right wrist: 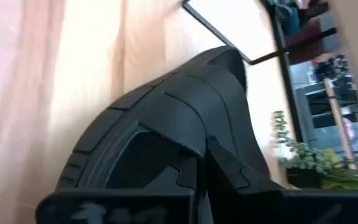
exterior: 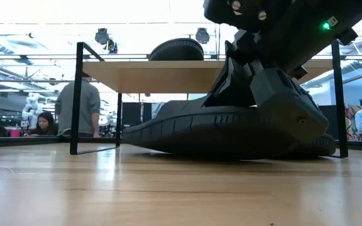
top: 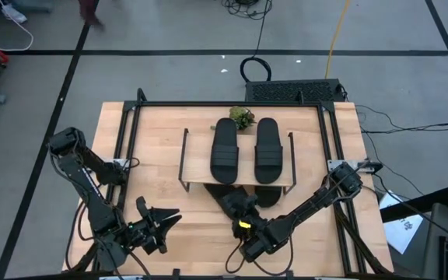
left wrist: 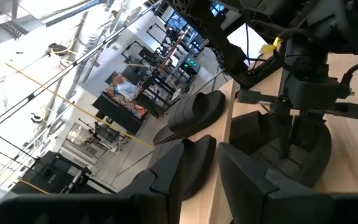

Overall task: Pick and place slides into the shelf
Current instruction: Put the black slipper under the shelf

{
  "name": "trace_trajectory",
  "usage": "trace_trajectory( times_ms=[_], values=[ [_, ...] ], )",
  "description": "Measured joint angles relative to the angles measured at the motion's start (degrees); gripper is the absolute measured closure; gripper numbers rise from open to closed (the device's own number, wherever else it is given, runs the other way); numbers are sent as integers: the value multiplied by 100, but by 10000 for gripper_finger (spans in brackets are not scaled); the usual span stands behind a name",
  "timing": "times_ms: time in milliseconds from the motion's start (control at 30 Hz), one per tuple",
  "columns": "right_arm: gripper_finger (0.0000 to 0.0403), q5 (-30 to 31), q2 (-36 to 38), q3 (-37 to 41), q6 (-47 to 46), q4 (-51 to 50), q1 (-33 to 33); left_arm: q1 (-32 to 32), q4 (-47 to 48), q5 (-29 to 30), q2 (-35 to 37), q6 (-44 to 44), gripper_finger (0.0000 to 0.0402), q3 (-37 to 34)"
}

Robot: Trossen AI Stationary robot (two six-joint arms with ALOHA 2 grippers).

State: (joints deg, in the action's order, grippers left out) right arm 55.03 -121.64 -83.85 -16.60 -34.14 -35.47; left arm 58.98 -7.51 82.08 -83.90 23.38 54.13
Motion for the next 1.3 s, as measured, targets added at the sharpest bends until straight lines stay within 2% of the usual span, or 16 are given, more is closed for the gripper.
trace_trajectory(
  times_ms=[167,333,567,733,900,1067,1200,1300],
  values=[
    [386,-638,0,2,363,531,-13,2,0,-1,0,-2,293,0],
    [328,-1274,-1,2,378,774,-17,2,0,-37,0,-90,293,0],
    [223,-1333,58,2,530,948,-65,31,2,-424,0,-156,293,0],
    [187,-1039,279,15,704,984,-193,28,2,-892,-2,-822,293,0],
    [183,-518,579,13,1188,1133,-435,-134,319,-1495,-6,-1844,293,0],
    [199,27,992,15,1600,1199,-697,-528,847,-2177,-137,-2720,293,0],
    [238,-47,1416,44,1737,1223,-922,-884,817,-2706,-510,-2796,293,-2],
    [292,-467,1821,302,1858,1594,-1027,-1108,693,-3044,-864,-2777,293,-2]
  ],
)
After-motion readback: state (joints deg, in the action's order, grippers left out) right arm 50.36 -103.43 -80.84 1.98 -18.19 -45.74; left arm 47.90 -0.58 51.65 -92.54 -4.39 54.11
